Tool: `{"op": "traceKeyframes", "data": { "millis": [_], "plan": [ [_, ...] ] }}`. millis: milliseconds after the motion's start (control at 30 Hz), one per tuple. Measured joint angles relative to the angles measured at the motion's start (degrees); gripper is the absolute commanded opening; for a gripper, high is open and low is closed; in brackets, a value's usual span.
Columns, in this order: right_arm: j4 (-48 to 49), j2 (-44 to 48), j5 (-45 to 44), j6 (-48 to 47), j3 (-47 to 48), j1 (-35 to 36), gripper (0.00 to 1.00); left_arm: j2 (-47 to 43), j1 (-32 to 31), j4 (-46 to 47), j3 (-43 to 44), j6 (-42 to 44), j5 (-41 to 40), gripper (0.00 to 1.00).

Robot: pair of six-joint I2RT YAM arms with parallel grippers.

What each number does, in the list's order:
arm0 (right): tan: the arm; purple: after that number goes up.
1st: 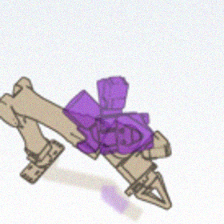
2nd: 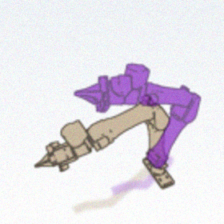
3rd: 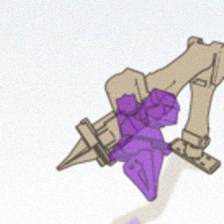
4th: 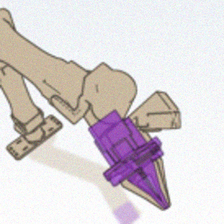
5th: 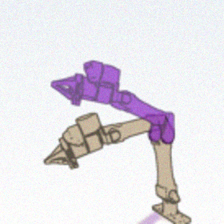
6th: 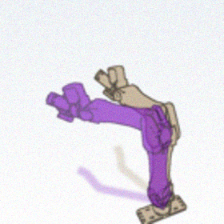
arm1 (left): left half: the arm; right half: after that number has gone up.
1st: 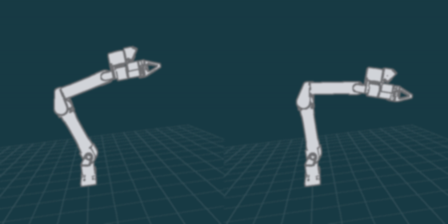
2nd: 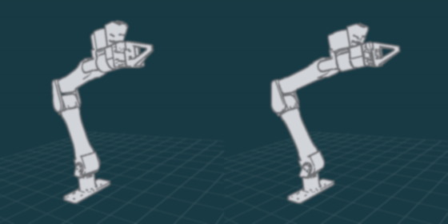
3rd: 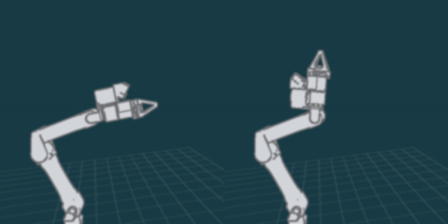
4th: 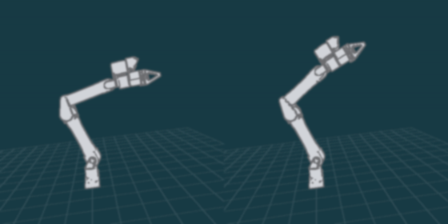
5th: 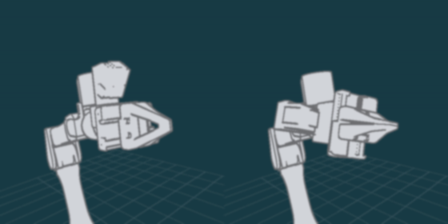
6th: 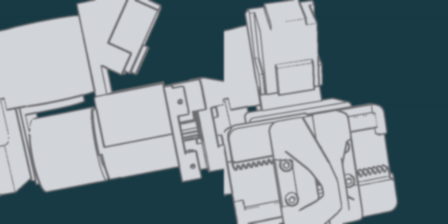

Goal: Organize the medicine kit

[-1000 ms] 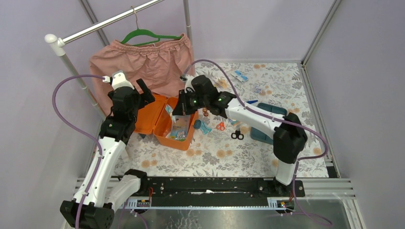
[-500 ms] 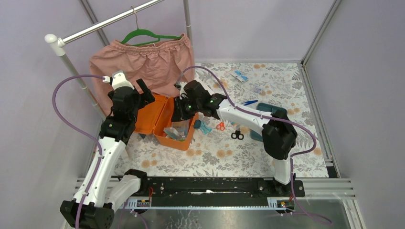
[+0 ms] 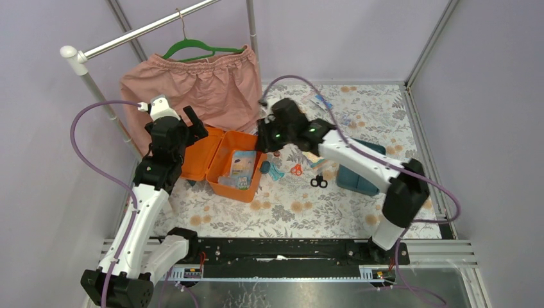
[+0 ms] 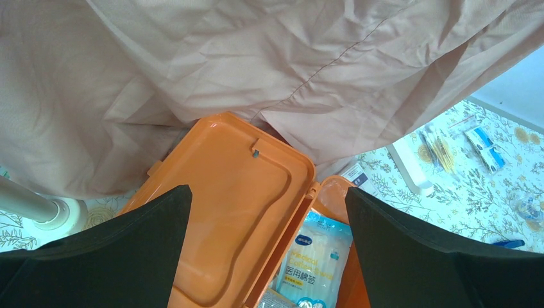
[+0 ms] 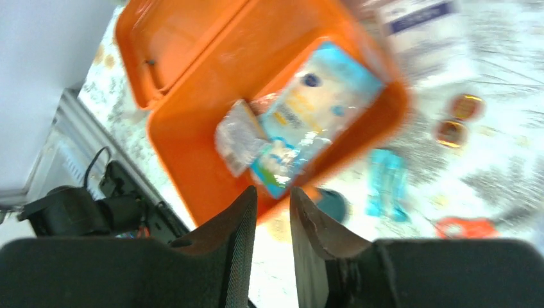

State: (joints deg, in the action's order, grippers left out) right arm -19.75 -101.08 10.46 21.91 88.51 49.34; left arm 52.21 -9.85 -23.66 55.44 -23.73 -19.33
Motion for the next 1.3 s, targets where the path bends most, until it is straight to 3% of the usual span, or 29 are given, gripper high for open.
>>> {"op": "traceKeyframes", "data": {
  "millis": [267,300,467,600,800,1033,1300],
  "plan": [
    [-2.6,16.8,-10.5,-2.4,-13.5,-14.7,0.37,-0.4,0.0,0.0,-0.3,-0.2,0.1,0.99],
    [-2.8,18.3,-11.8,-2.3,-15.6,-15.8,0.43,-0.6,0.0,0.0,-0.3,-0.2,0.1,0.99],
    [-2.5,21.2,-14.1,-0.4,-24.1,-19.1,0.53,-2.7,0.0,0.1,-0.7,-0.9,0.1,0.99],
    [0.2,22.7,-14.4,0.7,-30.0,-21.3,0.55,-3.8,-0.2,0.3,-1.0,-1.7,0.1,0.99],
    [5.5,30.3,-15.6,2.9,-37.3,-22.9,0.65,-4.2,-1.4,0.2,-0.9,-4.8,0.3,0.99],
    [1.3,22.4,-11.1,0.5,-28.8,-27.3,0.67,-4.2,-3.3,0.9,-0.9,-5.7,0.6,0.99],
    [-4.3,10.1,-4.1,-8.4,-25.0,-33.8,0.65,-2.9,-3.3,1.0,-1.0,-4.9,1.0,0.99]
  ]
}}
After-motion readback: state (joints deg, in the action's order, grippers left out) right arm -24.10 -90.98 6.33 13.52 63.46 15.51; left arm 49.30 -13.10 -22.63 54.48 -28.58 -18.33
